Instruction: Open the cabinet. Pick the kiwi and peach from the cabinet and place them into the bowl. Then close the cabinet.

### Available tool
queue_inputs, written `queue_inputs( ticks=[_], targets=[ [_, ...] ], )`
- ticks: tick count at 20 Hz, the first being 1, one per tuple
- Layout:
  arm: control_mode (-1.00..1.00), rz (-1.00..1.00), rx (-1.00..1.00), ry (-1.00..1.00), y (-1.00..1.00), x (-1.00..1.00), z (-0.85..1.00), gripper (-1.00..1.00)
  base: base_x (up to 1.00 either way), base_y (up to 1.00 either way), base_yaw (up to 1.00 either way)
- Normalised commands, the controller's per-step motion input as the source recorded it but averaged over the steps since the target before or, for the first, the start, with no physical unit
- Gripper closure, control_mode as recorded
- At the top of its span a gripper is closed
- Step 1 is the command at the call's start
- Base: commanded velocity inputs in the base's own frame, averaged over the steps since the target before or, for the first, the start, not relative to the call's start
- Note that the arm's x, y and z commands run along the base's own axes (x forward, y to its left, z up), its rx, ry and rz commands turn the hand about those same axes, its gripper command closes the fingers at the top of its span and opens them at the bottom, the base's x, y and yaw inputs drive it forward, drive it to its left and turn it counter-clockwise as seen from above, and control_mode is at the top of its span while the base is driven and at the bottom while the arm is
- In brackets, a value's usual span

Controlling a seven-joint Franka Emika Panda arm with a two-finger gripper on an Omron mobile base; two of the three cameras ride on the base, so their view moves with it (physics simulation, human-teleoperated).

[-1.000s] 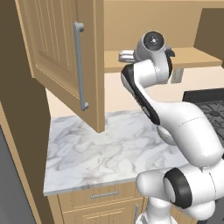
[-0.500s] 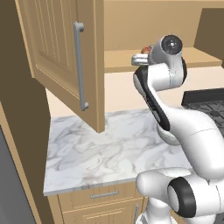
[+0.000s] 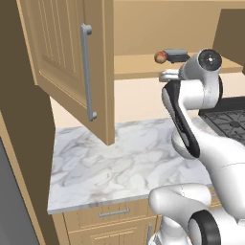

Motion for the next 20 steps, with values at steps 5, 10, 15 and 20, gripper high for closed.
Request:
queue_inputs(
  ticks=[5, 10, 15, 20],
  targets=[
    [-1.0, 0.0, 0.0, 0.1, -0.35, -0.21, -0.37, 1.0, 0.0, 0.0, 0.0],
    [-1.0, 0.0, 0.0, 0.1, -0.29, -0.11, -0.39, 1.0, 0.0, 0.0, 0.0],
    [-1.0, 0.0, 0.0, 0.03, -0.31, 0.0, -0.36, 1.0, 0.0, 0.0, 0.0],
    [-1.0, 0.0, 0.0, 0.01, -0.3, 0.0, -0.35, 1.0, 0.0, 0.0, 0.0]
  ],
)
